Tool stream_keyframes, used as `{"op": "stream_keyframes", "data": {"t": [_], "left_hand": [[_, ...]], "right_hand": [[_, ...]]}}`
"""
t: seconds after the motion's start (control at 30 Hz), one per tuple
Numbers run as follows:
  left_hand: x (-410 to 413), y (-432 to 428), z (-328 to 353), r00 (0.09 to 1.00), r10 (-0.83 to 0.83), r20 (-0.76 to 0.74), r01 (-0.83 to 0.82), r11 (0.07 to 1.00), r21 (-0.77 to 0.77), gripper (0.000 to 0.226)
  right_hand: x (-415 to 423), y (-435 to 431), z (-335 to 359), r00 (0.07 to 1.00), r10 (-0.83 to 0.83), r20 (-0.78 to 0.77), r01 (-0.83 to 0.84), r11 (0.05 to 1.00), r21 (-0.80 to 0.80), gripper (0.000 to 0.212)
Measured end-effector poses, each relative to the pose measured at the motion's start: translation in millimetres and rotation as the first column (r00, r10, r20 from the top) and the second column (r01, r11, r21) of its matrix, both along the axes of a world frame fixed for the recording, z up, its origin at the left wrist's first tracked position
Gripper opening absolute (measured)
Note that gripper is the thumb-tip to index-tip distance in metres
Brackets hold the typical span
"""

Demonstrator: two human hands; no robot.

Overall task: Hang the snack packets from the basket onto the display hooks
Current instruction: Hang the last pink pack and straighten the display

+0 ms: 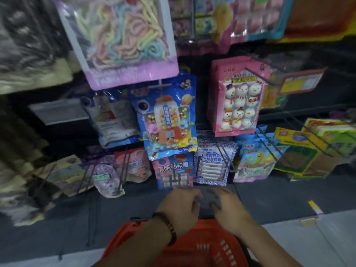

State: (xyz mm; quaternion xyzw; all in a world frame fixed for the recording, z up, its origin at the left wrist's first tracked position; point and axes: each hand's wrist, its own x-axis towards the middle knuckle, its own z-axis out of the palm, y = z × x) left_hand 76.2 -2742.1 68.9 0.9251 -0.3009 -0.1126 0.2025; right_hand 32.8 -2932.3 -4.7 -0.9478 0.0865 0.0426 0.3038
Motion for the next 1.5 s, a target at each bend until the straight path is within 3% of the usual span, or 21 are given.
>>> {"op": "stream_keyframes", "data": {"t": [0.07,0.17,0.27,0.33,0.6,0.9,1.07,1.33,1.5], "left_hand": [[1.3,19.0,21.9,0.994,0.028,0.102,-0.015,0.992,-0.128,0.020],[14.4,40.2,47.1,0.955,0.086,0.283,-0.015,0.970,-0.243,0.028],[36.3,52.2,70.7,0.890,0.092,0.447,-0.101,0.995,-0.004,0.074],[50.4,54.5,81.2,0.872,0.092,0.481,-0.178,0.975,0.135,0.091],[89.5,49.6,78.7,0.881,0.081,0.467,-0.269,0.896,0.352,0.103],[124.6,41.4,74.8,0.895,0.087,0.437,-0.277,0.877,0.394,0.108],[119.6,41.4,69.6,0.892,0.104,0.440,-0.273,0.900,0.340,0.106],[94.3,56.6,99.9,0.917,0.095,0.388,-0.227,0.923,0.310,0.103],[55.8,75.4,151.3,0.951,0.044,0.305,-0.138,0.946,0.293,0.079]], "right_hand": [[-3.3,14.0,30.7,0.987,0.035,0.160,-0.030,0.999,-0.035,0.040],[7.2,31.1,84.3,0.951,0.137,0.277,-0.084,0.977,-0.196,0.054],[30.8,47.6,125.0,0.936,0.216,0.277,-0.102,0.922,-0.373,0.077],[46.5,56.4,140.7,0.933,0.218,0.288,-0.074,0.895,-0.439,0.092],[92.4,61.2,156.7,0.962,0.230,0.148,-0.091,0.778,-0.621,0.112],[132.4,50.4,163.7,0.968,0.236,0.090,-0.135,0.785,-0.605,0.110],[129.3,48.9,160.2,0.966,0.243,0.083,-0.141,0.772,-0.620,0.113],[94.7,57.4,192.8,0.961,0.275,0.028,-0.200,0.762,-0.616,0.102],[46.0,76.1,247.2,0.927,0.376,-0.006,-0.295,0.716,-0.633,0.072]]}}
